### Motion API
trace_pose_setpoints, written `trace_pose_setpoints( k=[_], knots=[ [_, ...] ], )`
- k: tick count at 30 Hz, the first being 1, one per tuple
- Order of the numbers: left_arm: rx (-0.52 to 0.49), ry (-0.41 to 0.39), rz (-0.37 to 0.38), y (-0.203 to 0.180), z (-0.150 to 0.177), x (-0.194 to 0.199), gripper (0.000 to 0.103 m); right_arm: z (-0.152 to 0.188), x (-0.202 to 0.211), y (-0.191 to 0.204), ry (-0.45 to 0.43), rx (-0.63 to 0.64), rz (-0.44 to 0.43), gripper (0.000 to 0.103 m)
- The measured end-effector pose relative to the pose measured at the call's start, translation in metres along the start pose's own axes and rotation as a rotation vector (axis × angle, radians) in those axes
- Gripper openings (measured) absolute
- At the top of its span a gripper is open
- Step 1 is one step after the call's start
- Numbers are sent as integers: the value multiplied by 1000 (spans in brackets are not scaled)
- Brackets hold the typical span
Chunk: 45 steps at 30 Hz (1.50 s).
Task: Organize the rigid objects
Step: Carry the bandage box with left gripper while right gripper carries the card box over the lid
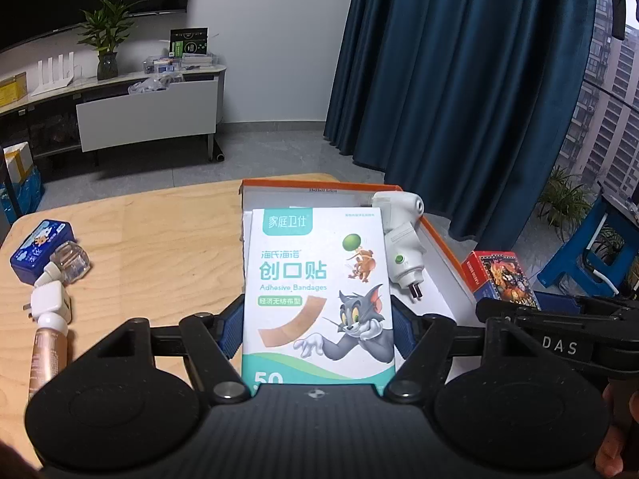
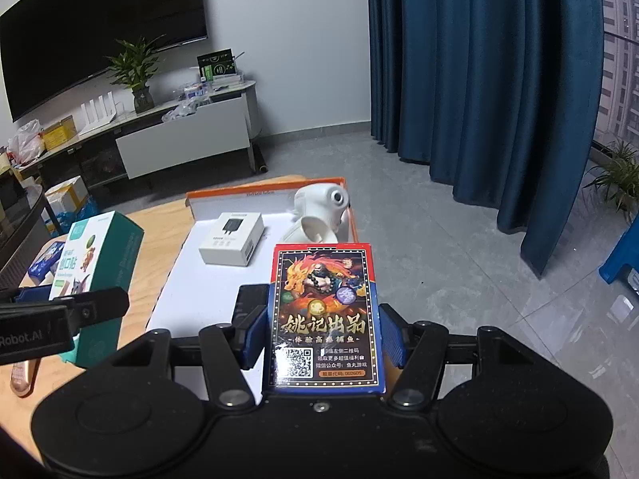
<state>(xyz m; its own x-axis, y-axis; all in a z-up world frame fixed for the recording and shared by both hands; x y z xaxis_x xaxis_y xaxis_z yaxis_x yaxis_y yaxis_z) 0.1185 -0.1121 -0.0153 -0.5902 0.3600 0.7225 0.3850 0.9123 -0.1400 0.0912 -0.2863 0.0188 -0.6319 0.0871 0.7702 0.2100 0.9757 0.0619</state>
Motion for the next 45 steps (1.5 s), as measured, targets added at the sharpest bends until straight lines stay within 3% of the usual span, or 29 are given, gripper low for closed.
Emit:
trace_pose_setpoints(
  k=[45],
  knots=[
    [34,25,6,-5,2,-5,71,8,-5,12,26,50,-17,70]
  ],
)
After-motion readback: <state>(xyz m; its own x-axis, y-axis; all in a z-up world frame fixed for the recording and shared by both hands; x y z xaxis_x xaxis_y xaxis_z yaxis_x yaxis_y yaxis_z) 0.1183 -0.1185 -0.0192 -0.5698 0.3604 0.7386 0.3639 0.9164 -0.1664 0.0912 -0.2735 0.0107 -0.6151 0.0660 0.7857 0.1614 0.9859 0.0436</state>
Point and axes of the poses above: each gripper's, at about its wrist camera, not at the fingertips, and x roughly against the way its jaws point, y to its left, z to its underside, the point moved 5 cm from there along -x, roughly the way its jaws point, and after that the axes turned 10 degrees about y, right-handed, at the moved point
